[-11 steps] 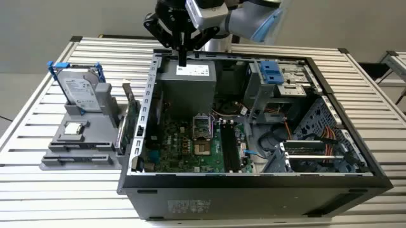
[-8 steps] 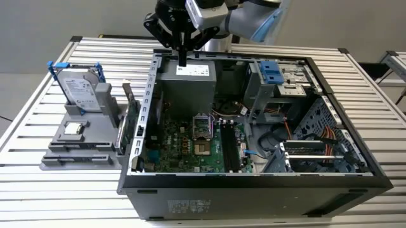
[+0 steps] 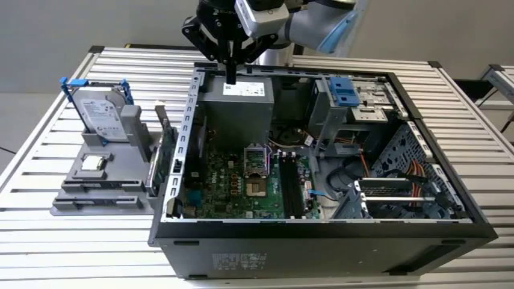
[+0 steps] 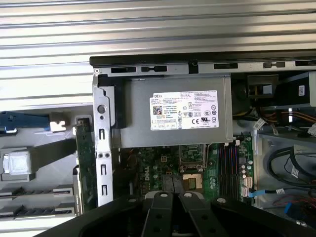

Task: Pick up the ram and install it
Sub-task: 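Reach for the ram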

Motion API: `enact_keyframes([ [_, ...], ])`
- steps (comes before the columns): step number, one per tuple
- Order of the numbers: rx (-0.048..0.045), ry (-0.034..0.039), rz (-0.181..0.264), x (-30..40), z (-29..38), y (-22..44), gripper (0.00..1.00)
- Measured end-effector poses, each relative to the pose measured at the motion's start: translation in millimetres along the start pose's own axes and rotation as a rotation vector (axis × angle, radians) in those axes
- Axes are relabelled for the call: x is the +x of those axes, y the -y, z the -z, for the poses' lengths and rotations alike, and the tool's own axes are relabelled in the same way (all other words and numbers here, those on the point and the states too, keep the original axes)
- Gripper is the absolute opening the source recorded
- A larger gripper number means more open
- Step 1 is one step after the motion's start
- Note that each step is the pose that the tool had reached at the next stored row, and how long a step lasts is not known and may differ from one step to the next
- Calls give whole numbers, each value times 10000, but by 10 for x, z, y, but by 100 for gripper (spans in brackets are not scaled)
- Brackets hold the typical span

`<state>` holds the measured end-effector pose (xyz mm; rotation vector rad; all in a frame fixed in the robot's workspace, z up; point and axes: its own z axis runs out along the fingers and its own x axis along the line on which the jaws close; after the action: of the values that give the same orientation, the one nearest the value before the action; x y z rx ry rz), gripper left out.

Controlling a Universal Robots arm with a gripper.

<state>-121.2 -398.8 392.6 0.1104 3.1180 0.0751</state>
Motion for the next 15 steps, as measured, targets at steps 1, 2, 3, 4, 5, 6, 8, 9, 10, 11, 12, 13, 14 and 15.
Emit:
enact_keyframes([
  [1,0,0,0,0,0,0,0],
  [2,0,0,0,3,0,0,0],
  [3,2,0,-2,11,1,1,0],
  [4,1,-1,-1,21,1,2,0],
  [5,2,-1,0,33,2,2,0],
  [6,1,0,0,47,1,3,0],
  [8,2,-1,0,81,2,6,0],
  [9,1,0,0,97,2,7,0],
  [10,0,0,-1,114,3,8,0],
  [11,1,0,0,130,3,9,0],
  [12,1,0,-1,145,4,10,0],
  [13,0,1,-1,159,4,11,0],
  [14,0,0,0,173,4,12,0],
  [15,-1,0,0,188,4,13,0],
])
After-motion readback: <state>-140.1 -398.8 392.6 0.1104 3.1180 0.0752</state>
